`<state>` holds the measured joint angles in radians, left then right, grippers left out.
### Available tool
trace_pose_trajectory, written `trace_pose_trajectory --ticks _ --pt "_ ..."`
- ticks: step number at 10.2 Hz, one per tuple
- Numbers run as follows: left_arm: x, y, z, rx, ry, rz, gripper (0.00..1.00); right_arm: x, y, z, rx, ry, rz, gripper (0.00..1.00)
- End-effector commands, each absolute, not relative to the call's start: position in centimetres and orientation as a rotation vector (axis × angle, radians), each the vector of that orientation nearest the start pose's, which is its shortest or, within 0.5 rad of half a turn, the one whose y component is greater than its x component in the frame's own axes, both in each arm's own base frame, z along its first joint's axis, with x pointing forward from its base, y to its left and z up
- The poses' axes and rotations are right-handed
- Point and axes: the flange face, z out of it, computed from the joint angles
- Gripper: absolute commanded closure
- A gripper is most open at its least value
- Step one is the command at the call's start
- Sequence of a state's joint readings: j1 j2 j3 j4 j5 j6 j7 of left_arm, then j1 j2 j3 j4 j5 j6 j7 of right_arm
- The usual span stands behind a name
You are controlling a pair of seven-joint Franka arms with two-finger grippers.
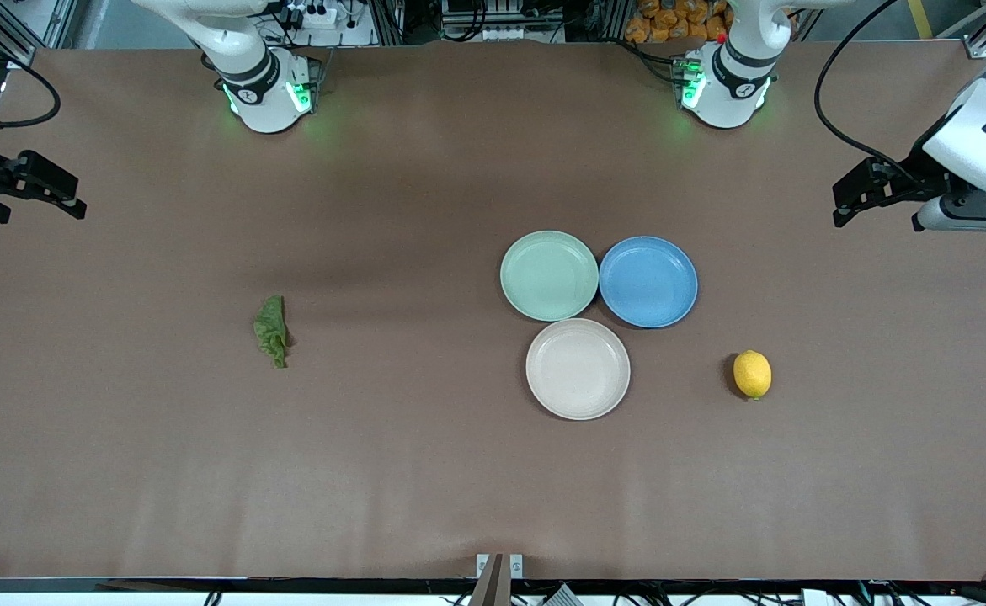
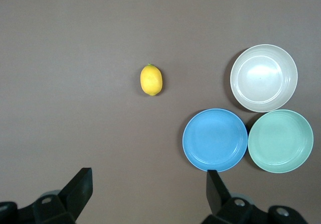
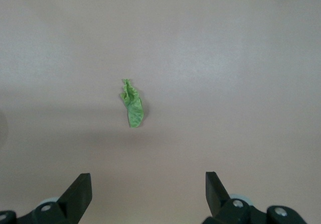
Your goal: Place lemon and lettuce in plates
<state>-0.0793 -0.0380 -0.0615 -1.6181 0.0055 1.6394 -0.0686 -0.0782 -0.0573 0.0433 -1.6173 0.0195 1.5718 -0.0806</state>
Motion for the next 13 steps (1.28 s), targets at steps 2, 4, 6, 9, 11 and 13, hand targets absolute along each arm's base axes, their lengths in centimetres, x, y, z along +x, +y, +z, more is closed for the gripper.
trace_pose_trajectory --ticks 2,4,6,9,11,13 --pt "54.5 -7.7 63.3 -3.160 0.145 -0.063 0.00 53.4 -1.1 63.3 -3.120 -0.091 -0.004 0.00" --pt "54.7 -8.0 62.8 -3.158 0.150 -0.051 0.00 53.5 -0.6 63.4 -3.120 -0.103 -0.011 0.00" --pt "55.2 -7.9 61.9 -3.159 0.149 -0.024 0.00 53.7 -0.7 63.3 -3.121 -0.100 -0.032 0.00" --pt "56.5 -8.0 59.3 -3.148 0.154 0.045 0.00 55.1 0.0 61.6 -3.116 -0.123 -0.021 0.00" --pt "57.6 -7.9 57.1 -3.143 0.153 0.105 0.00 56.1 0.7 59.4 -3.111 -0.146 0.044 0.00" --pt "58.9 -7.9 54.3 -3.139 0.148 0.165 0.00 56.1 0.7 57.7 -3.111 -0.143 0.094 0.00"
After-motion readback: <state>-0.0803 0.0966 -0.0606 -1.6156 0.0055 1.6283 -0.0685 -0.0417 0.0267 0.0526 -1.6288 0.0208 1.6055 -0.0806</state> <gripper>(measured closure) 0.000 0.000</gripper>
